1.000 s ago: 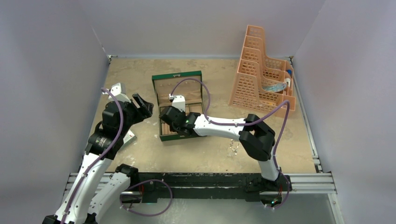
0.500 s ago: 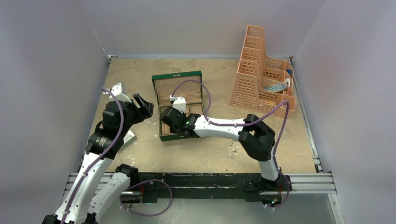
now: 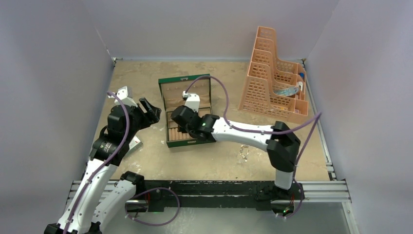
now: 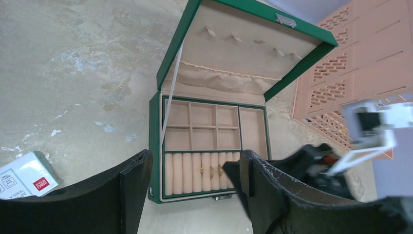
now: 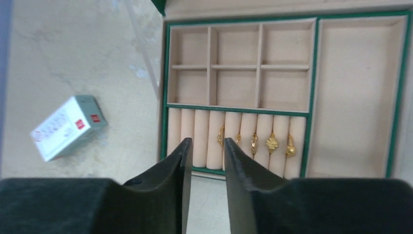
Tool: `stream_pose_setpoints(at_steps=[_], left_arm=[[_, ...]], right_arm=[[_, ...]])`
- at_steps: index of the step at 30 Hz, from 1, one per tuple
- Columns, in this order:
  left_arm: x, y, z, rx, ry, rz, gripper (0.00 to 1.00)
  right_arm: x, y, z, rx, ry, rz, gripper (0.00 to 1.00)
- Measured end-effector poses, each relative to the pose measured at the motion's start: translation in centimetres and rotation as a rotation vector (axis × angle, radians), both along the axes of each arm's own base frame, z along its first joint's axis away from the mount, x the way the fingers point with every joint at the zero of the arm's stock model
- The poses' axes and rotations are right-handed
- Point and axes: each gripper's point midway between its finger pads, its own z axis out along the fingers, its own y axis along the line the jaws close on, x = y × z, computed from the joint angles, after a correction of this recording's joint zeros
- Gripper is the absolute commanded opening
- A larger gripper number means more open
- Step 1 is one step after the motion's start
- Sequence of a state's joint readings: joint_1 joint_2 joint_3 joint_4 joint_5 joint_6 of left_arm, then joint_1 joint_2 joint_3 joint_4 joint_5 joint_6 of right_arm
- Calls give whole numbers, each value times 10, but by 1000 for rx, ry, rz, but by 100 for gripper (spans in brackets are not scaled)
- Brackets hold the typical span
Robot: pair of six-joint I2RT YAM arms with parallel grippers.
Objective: Organize the mixed jewelry
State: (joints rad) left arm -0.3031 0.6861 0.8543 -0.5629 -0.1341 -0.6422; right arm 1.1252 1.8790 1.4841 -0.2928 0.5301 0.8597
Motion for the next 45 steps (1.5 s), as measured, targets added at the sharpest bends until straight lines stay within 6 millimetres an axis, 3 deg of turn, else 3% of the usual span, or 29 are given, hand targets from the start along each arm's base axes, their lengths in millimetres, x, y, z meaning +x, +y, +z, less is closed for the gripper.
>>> stream_pose_setpoints(at_steps=[4, 7, 11, 15, 19, 24, 32, 38, 43, 45], left_arm=[[0, -3, -1, -5, 8, -16, 67], [-1, -8, -3, -14, 17, -40, 69], [-1, -23, 1, -34, 2, -125, 76], [-5, -46, 5, -45, -34, -280, 84], [-11, -67, 8, -65, -60, -421, 78], [-17, -84, 12, -90, -77, -542, 75], [-20, -90, 9, -101, -76, -581, 75], [-20, -90, 10, -101, -78, -581, 74], [-21, -89, 11, -100, -84, -579, 74], [-21, -89, 12, -100, -87, -578, 74]], right_arm=[[6, -22, 39, 75, -41, -70, 42], [11, -57, 43, 82, -36, -163, 48], [12, -119, 18, 29, 17, -320, 56], [-6, -186, -18, -46, 100, -468, 59], [-30, -232, -44, -90, 167, -575, 53], [-54, -273, -74, -130, 239, -694, 45], [-85, -303, -108, -152, 345, -777, 37], [-86, -301, -114, -127, 372, -793, 24], [-83, -299, -116, -110, 371, -796, 0], [-81, -298, -116, -99, 365, -799, 0]])
